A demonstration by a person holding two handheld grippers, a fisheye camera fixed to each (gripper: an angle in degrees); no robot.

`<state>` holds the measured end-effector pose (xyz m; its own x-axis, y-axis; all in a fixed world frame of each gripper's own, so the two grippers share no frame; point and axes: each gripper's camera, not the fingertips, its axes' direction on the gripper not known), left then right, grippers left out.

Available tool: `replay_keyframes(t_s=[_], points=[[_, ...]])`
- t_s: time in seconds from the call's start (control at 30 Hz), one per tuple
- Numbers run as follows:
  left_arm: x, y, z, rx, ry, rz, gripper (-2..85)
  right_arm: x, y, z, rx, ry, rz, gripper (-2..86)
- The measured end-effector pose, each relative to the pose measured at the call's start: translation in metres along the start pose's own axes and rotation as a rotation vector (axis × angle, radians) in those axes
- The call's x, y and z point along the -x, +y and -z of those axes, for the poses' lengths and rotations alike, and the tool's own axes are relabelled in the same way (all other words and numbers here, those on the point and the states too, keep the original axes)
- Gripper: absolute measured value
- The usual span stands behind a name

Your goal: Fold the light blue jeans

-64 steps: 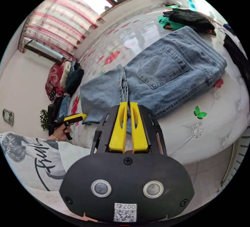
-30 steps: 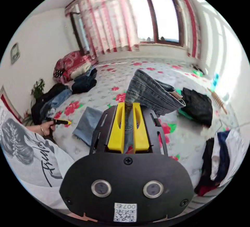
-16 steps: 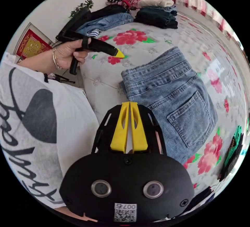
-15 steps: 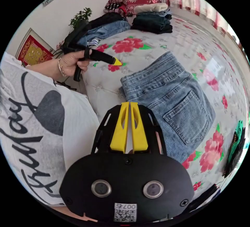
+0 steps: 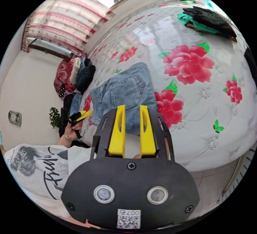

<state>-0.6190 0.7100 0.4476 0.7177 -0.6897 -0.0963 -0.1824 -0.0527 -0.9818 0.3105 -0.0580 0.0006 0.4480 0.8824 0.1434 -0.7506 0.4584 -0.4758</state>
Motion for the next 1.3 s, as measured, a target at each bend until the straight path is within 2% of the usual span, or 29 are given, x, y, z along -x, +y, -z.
replay_keyframes(t_s=[0.1,0.2,0.33,0.4,0.53,0.6,0.83,1.07,1.3], points=[[-0.007,-0.011,-0.012,0.102,-0.018,-0.018,21.7,-0.046,-0.007,0.008,0.057,0.016,-0.074,10.3],[-0.019,-0.017,-0.034,0.203,-0.025,-0.009,22.8,-0.083,-0.014,-0.007,0.102,-0.126,-0.140,11.1],[-0.041,-0.028,-0.041,0.286,-0.227,-0.029,17.3,-0.107,-0.024,-0.052,0.203,-0.360,-0.172,10.5],[-0.045,-0.032,-0.042,0.316,-0.264,-0.037,14.1,-0.107,-0.027,-0.058,0.206,-0.315,-0.156,9.6],[-0.041,-0.033,-0.030,0.283,-0.136,0.089,6.0,-0.105,-0.037,-0.051,0.249,-0.324,-0.092,6.5],[-0.048,-0.029,-0.017,0.234,-0.094,0.099,4.9,-0.096,-0.042,-0.037,0.239,-0.363,-0.047,5.2],[-0.100,-0.001,0.035,0.168,-0.087,-0.010,4.3,-0.006,-0.060,0.012,0.285,-0.327,0.181,1.9],[-0.086,0.010,0.100,0.113,-0.042,0.016,4.2,0.101,-0.101,-0.001,0.341,-0.351,0.262,1.2],[-0.062,-0.037,0.237,-0.090,-0.102,-0.101,4.2,0.262,-0.189,-0.037,0.255,-0.405,0.430,1.3]])
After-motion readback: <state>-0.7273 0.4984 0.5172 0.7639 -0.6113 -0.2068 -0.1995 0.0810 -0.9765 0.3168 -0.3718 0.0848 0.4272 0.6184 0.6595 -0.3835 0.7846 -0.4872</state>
